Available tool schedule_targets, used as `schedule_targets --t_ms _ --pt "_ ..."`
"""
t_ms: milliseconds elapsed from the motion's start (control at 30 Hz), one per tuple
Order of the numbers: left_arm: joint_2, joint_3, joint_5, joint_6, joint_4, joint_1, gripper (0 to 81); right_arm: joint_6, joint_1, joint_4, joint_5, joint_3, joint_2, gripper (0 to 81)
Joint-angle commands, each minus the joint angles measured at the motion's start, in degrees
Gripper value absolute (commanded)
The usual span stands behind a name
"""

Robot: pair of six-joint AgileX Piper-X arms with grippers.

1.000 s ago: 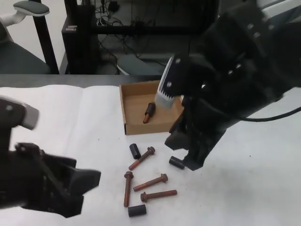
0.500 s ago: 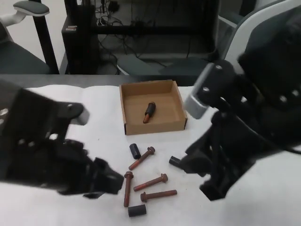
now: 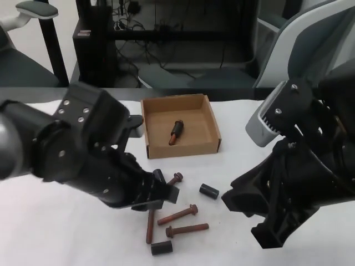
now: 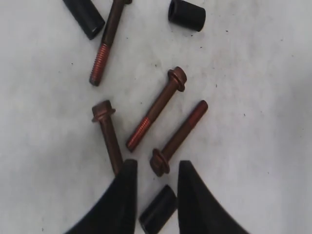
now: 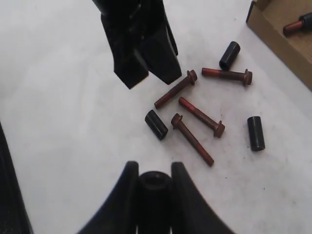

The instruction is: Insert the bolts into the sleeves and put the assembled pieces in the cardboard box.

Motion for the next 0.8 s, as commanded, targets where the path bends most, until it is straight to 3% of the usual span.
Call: schedule_targets --t_ms 0,67,133,333,767 --pt "1.68 -1.93 -2.62 -0.42 -0.24 -0.34 39.9 0.30 0.18 -1.93 -1.02 0.04 -0.83 0.6" --pt "2.97 -2.58 -2.64 -1.76 0.27 -0.34 50.0 0.30 0.18 -2.71 -1.15 0.04 -0.83 0.6" --pt "3.84 -3.23 -2.59 -3.87 2.28 -0.34 53.8 0.30 0.18 -3.10 -1.30 0.04 -0.83 0.6" --pt "4.71 -3.79 -4.02 -6.06 8.51 -0.34 53.8 0.08 0.18 -3.08 -1.29 0.04 -0.83 0.6" --pt "7.99 -3.79 -4.82 -6.35 6.95 -0.34 53.8 0.08 0.18 -3.08 -1.29 0.04 -0.83 0.6"
